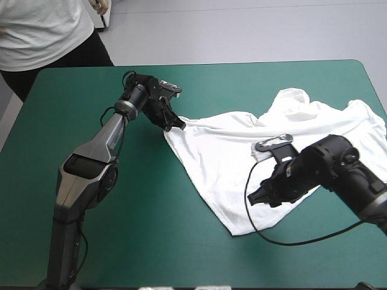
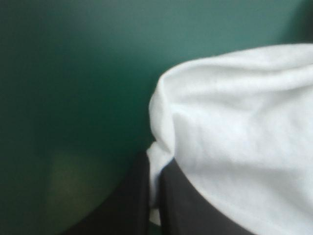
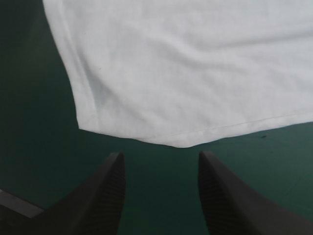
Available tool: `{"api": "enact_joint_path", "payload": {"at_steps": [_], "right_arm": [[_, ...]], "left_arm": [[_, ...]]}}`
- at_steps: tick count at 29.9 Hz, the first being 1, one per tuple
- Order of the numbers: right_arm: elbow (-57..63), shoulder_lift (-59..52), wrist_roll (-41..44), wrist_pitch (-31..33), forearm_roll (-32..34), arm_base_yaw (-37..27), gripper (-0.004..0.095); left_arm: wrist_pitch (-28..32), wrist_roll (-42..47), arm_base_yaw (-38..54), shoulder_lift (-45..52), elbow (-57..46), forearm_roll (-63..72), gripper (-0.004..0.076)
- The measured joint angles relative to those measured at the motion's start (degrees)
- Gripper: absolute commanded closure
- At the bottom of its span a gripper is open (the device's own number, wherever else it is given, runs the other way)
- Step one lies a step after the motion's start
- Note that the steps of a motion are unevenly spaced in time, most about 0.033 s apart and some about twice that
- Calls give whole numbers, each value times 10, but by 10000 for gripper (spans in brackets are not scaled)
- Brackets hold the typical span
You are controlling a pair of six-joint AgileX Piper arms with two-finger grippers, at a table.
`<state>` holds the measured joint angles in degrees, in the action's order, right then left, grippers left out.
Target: Fold the cloth
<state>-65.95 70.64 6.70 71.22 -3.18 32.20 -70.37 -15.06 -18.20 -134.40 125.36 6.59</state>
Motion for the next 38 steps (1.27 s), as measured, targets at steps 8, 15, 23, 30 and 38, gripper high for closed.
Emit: {"api": "enact_joint_path", "payload": {"at_steps": [8, 15, 23, 30, 38], "right_arm": [[0, 51, 12, -3, 37, 146, 264], [0, 110, 34, -23, 37, 177, 264], [22, 169, 39, -81, 44, 178, 264], [77, 181, 55, -143, 44, 186, 327], [113, 195, 88, -184, 50, 187, 471]], "left_arm": [[0, 1, 0, 0, 0, 1, 734], [0, 1, 0, 0, 0, 2, 734], [0, 1, 0, 0, 0, 2, 734], [0, 1, 0, 0, 0, 2, 734], [0, 1, 0, -1, 0, 2, 734]]}}
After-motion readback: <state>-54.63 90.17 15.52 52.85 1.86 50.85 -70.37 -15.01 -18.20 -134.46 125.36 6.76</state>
